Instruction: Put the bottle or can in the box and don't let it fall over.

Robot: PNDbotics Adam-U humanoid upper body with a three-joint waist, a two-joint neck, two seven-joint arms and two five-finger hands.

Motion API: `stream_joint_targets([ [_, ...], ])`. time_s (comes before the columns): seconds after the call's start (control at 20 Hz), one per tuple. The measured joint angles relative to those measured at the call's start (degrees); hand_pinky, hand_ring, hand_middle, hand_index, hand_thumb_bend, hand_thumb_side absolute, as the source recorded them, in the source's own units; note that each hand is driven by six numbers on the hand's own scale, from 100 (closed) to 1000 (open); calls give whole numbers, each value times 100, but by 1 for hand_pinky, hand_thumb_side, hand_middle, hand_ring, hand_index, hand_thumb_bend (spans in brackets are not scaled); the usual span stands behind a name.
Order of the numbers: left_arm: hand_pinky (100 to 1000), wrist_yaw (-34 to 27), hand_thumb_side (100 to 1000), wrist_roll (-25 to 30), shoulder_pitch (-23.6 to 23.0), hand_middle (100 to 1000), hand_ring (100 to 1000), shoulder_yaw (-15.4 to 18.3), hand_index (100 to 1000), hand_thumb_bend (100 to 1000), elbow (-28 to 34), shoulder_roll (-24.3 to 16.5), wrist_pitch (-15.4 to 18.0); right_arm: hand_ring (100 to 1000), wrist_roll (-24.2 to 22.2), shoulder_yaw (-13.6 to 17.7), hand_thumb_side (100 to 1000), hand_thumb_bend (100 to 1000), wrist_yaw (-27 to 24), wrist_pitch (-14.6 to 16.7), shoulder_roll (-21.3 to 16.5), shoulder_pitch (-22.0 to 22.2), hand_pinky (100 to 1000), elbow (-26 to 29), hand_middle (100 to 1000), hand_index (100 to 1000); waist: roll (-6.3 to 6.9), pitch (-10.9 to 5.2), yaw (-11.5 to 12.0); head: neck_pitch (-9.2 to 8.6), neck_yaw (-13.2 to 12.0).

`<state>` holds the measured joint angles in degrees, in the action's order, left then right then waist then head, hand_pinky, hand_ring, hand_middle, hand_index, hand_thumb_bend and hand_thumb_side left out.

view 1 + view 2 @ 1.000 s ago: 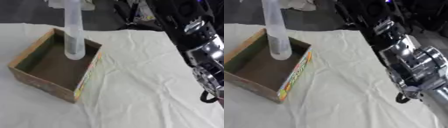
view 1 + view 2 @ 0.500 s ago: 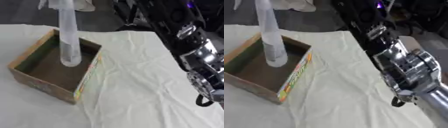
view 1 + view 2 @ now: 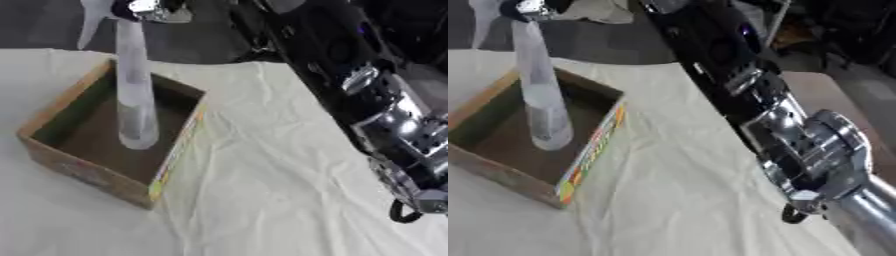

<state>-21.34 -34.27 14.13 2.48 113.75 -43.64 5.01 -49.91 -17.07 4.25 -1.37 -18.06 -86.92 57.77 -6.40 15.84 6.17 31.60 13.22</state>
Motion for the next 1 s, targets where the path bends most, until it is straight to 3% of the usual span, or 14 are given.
stream_joint_targets([
  [0.15,694,0,807,2,1,817,807,-8,785,380,0,27,-3,462,-25,-41,100,115,-27,26,12,71,558,3,461,520,12,0,-5,-2,0],
  [0.35,693,-1,805,7,3,815,805,-14,785,377,0,28,-10,594,-74,-100,100,298,-82,20,11,151,616,56,542,536,26,0,-18,-2,-4],
  [0.55,692,-1,804,8,5,814,804,-14,784,375,0,30,-12,673,-142,-134,100,372,-78,55,10,179,654,118,575,559,26,0,-19,-2,-5],
  [0.7,692,0,803,7,5,814,803,-14,784,375,0,33,-13,766,-181,-138,156,460,-34,106,5,181,699,143,647,631,27,1,-24,-1,-8],
  [1.0,692,3,804,7,5,814,803,-15,783,374,0,73,-13,861,-179,-136,203,498,121,265,-5,184,754,146,776,732,39,1,-23,-1,-20],
])
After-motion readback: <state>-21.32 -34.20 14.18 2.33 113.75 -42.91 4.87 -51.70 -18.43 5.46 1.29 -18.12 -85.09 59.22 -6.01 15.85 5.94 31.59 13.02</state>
